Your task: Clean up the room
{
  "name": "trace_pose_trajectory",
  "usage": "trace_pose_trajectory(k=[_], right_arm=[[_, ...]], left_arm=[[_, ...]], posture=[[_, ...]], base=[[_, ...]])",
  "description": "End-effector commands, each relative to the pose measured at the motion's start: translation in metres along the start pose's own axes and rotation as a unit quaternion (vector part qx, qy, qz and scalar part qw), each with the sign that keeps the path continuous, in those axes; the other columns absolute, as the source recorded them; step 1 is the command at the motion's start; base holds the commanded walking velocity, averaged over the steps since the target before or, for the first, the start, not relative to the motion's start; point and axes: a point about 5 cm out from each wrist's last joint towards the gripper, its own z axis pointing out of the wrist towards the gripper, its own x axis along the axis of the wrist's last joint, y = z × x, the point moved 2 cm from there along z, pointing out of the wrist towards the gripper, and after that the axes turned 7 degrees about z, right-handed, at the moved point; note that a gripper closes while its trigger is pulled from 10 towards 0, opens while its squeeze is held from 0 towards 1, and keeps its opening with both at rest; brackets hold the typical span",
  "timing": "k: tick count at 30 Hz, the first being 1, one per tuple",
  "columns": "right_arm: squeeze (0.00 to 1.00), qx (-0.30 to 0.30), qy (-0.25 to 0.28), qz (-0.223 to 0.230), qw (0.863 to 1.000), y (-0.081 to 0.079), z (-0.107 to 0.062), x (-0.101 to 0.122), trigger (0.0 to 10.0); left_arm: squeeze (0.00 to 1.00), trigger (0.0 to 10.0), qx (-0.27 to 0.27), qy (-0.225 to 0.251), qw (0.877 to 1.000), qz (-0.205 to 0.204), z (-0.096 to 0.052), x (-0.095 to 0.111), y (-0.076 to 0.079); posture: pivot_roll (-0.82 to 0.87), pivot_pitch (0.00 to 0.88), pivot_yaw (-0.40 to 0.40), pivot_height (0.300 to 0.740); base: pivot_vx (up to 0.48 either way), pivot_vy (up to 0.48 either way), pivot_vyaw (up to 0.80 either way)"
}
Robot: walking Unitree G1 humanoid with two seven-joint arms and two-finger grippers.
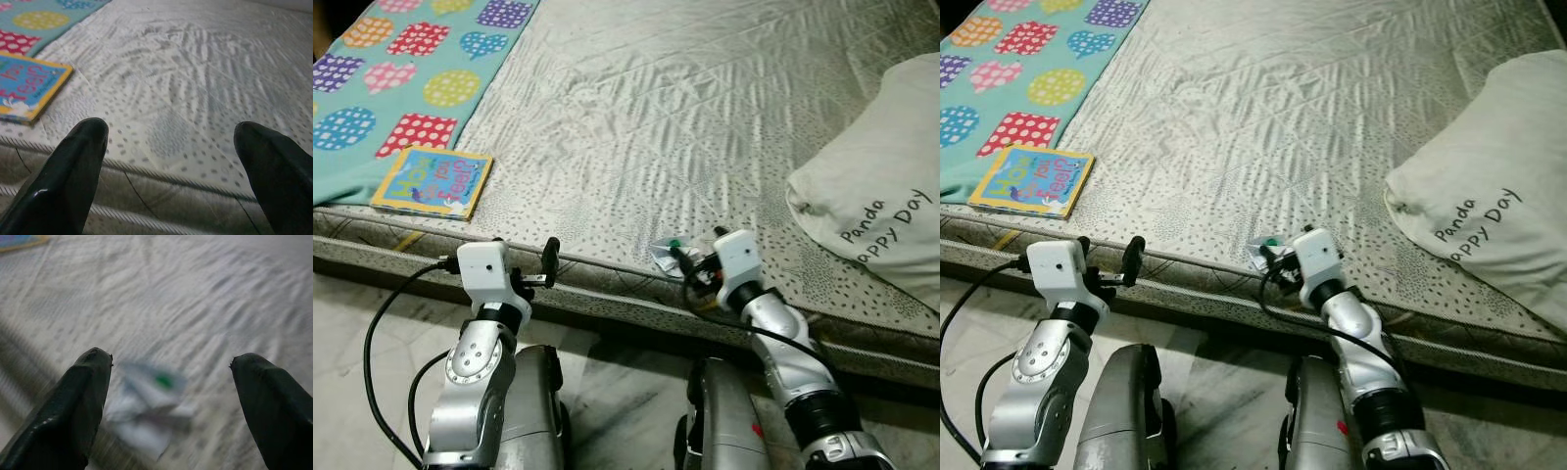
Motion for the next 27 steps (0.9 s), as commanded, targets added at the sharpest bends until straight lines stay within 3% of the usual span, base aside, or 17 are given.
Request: trace_pose_trajectory(k=[1,8,17,20,27], right_arm=[[0.0,0.03,-0.04,0.002,0.999,-0.011,0.001,-0.013,10.0],[0.0,0.059,-0.049,-0.002,0.997,-0.026,0.004,-0.015,10.0],[0.0,0.005,0.026,0.034,0.999,-0.029,0.013,0.012,10.0],[0.0,-0.016,0.046,0.027,0.998,-0.027,0.017,0.022,10.0],[0.0,0.0,0.062,0.004,0.998,-0.049,0.036,0.035,10.0]], left_arm=[[0.0,10.0,0.002,-0.007,1.0,0.004,-0.005,-0.003,-0.001],[0.0,10.0,0.003,-0.017,1.0,0.002,-0.015,-0.006,0.0],[0.0,10.0,0.002,-0.025,1.0,-0.003,-0.024,-0.003,0.005],[0.0,10.0,0.001,-0.025,1.0,-0.004,-0.026,-0.002,0.008],[0.0,10.0,-0.002,-0.023,1.0,-0.004,-0.032,0.005,0.012]], posture=[[0.02,0.28,-0.016,0.581],[0.03,0.33,-0.013,0.581],[0.03,0.384,-0.025,0.581],[0.04,0.385,-0.026,0.581],[0.08,0.401,-0.046,0.581]], base=[[0.0,0.0,0.0],[0.0,0.0,0.0],[0.0,0.0,0.0],[0.0,0.0,0.0],[0.0,0.0,0.0]])
